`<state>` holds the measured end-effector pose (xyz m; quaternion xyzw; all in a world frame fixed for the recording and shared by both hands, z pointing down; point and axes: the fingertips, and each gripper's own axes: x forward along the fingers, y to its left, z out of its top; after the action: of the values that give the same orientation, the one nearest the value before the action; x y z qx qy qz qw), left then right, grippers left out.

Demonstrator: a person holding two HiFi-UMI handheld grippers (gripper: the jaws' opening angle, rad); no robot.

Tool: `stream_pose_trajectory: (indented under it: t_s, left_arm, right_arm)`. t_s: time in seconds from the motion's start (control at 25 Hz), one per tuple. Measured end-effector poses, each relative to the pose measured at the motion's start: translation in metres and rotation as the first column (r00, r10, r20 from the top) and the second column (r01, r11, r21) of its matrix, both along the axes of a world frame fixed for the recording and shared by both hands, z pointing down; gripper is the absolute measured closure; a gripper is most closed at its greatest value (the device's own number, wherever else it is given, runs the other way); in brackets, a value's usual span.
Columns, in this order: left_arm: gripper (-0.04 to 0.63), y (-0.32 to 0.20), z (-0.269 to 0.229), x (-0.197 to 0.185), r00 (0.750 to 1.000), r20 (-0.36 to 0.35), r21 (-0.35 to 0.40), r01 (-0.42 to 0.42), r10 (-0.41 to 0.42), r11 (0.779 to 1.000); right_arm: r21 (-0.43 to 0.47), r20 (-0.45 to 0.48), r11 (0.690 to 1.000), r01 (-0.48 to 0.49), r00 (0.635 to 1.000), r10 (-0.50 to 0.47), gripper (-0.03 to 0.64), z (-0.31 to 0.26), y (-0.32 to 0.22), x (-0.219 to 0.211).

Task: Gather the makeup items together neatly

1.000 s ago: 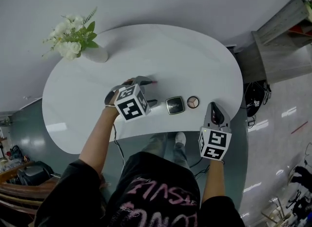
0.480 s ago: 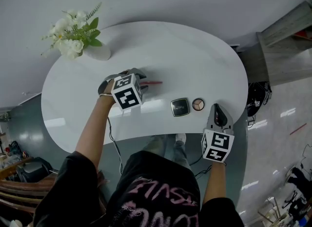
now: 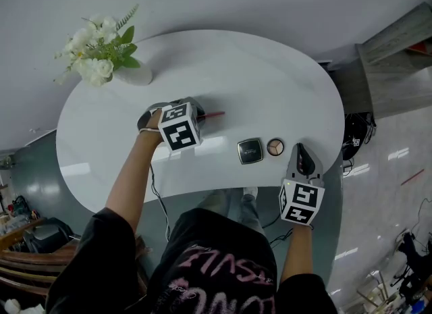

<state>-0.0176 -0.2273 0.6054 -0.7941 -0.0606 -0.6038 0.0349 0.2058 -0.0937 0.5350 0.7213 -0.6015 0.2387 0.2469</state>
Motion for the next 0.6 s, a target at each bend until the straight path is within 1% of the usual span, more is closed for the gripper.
stream_pose_trajectory:
  t_s: [0.12, 0.24, 0.36, 0.44, 0.48, 0.56, 0.6]
  left_arm:
    - [0.543, -0.001, 0.000, 0.000, 1.000, -0.008, -0.005, 0.029, -0.029, 1.000]
    - [0.543, -0.001, -0.001, 0.000, 0.995, -0.015, -0.023, 0.102, -0.102, 0.995]
    - [0.543, 0.004, -0.005, -0.001, 0.982, -0.032, -0.034, 0.185, -0.186, 0.982]
    - [0.543, 0.006, -0.008, -0.002, 0.965, -0.046, -0.032, 0.256, -0.258, 0.966]
    - [0.543, 0.008, -0.010, -0.002, 0.953, -0.055, -0.035, 0.296, -0.298, 0.954]
    - [0.543, 0.013, -0.014, -0.004, 0.921, -0.072, -0.045, 0.381, -0.384, 0.923]
    - [0.543, 0.017, -0.016, -0.004, 0.900, -0.078, -0.052, 0.426, -0.429, 0.903]
  right_arm:
    - [0.000, 0.003, 1.000, 0.002, 1.000, -0.002, 0.548, 0.001, -0.001, 0.000]
    - [0.004, 0.006, 1.000, 0.010, 1.000, -0.010, 0.548, 0.001, -0.002, -0.001]
    - [0.011, 0.011, 1.000, 0.024, 1.000, -0.024, 0.548, 0.001, -0.003, -0.003]
    - [0.017, 0.014, 0.999, 0.036, 0.999, -0.036, 0.548, -0.001, -0.004, -0.004]
    - [0.021, 0.015, 0.999, 0.043, 0.999, -0.043, 0.548, -0.002, -0.005, -0.005]
    - [0.029, 0.016, 0.998, 0.060, 0.998, -0.061, 0.548, -0.004, -0.007, -0.008]
    - [0.033, 0.017, 0.997, 0.070, 0.997, -0.070, 0.548, -0.005, -0.008, -0.010]
